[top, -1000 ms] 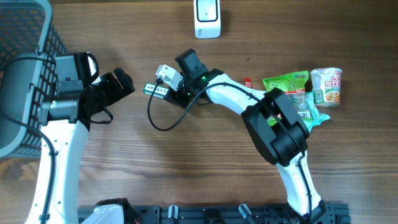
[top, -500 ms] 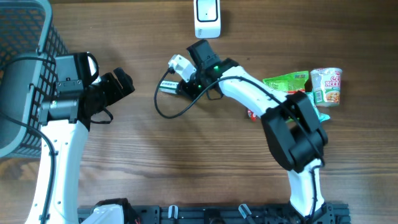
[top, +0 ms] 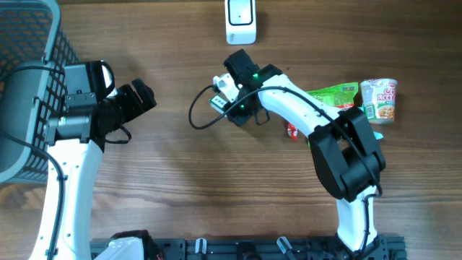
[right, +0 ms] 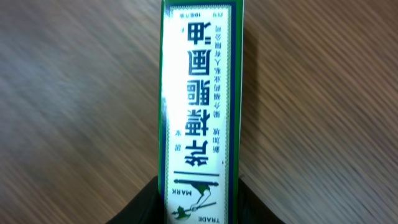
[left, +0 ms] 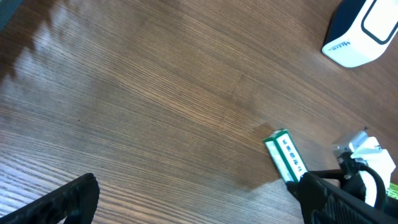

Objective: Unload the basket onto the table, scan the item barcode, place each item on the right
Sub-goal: 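Lift the gum box and carry it toward the right side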

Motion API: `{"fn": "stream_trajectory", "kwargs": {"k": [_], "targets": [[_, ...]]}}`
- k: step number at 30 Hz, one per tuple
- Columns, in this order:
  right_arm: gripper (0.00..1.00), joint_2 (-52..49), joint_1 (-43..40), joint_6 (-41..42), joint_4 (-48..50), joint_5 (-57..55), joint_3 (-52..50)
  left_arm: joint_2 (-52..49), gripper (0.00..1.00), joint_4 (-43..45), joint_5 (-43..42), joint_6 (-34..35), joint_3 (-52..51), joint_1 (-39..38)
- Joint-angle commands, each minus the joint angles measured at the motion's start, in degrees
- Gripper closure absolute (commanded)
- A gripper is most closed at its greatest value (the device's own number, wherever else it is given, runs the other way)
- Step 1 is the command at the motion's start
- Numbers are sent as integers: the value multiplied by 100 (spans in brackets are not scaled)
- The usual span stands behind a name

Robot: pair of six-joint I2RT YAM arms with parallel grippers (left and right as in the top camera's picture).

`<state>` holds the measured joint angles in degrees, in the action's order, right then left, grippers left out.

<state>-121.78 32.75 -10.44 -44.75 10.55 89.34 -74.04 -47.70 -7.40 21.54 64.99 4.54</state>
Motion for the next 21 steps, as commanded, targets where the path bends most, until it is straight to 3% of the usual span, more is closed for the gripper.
{"fn": "stream_trajectory", "kwargs": {"k": [1,8,21], "targets": [[67,446,-87,295,-168,-721,-20,-22,0,11,-48,-50,-7,-20],[67,769,-96,387,-490,-1340,-20,-22,0,11,-48,-50,-7,-20],[71,774,22,1547,-931,-3576,-22,-22,0,11,-48,-52,-7,-20]]}}
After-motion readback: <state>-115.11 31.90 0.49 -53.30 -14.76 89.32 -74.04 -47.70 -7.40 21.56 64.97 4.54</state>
